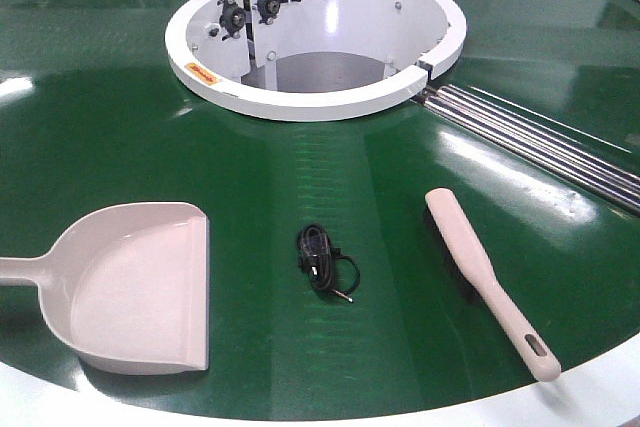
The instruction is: Clean and inspect green conveyor with broom and dustpan
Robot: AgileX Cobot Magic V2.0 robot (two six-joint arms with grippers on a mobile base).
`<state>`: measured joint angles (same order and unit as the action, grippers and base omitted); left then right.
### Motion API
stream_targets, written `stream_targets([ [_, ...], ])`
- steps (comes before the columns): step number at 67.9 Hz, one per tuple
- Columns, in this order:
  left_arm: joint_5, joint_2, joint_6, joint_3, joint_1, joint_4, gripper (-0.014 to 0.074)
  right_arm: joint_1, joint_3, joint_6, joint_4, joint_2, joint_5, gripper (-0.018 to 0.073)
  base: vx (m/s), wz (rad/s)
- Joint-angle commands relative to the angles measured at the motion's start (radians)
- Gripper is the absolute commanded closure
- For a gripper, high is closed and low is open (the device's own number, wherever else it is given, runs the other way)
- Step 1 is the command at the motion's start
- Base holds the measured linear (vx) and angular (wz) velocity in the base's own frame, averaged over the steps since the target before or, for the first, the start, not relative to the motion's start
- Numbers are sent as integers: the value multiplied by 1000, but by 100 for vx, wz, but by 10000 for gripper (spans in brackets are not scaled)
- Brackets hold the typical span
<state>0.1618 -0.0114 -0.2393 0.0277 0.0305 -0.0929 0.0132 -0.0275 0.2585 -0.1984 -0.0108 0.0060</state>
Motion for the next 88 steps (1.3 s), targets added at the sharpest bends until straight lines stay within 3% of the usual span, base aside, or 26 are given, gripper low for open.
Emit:
stream_targets([
  [1, -73, -14, 8, 17, 0, -10, 603, -6, -17, 4, 6, -10, -70, 560, 0, 0],
  [36, -185, -14, 8, 17, 0, -47, 603, -6, -17, 4, 6, -10, -90, 560, 0, 0],
  [44, -299, -14, 12, 17, 0, -54, 603, -6, -16, 12, 12, -10, -158, 560, 0, 0],
  [56, -520, 0, 83, -2, 0, -160, 603, -6, -8, 27, 13, -10, -266, 560, 0, 0],
  [72, -405, 36, 84, -216, 0, -159, 603, -6, 144, 27, 13, -10, -249, 560, 0, 0],
  [80, -271, 79, 83, -379, 0, -138, 601, -6, 254, 18, 13, 2, -207, 560, 0, 0],
  [88, -82, 170, 75, -572, 0, -99, 596, -6, 380, 17, 13, 68, -36, 560, 0, 0],
])
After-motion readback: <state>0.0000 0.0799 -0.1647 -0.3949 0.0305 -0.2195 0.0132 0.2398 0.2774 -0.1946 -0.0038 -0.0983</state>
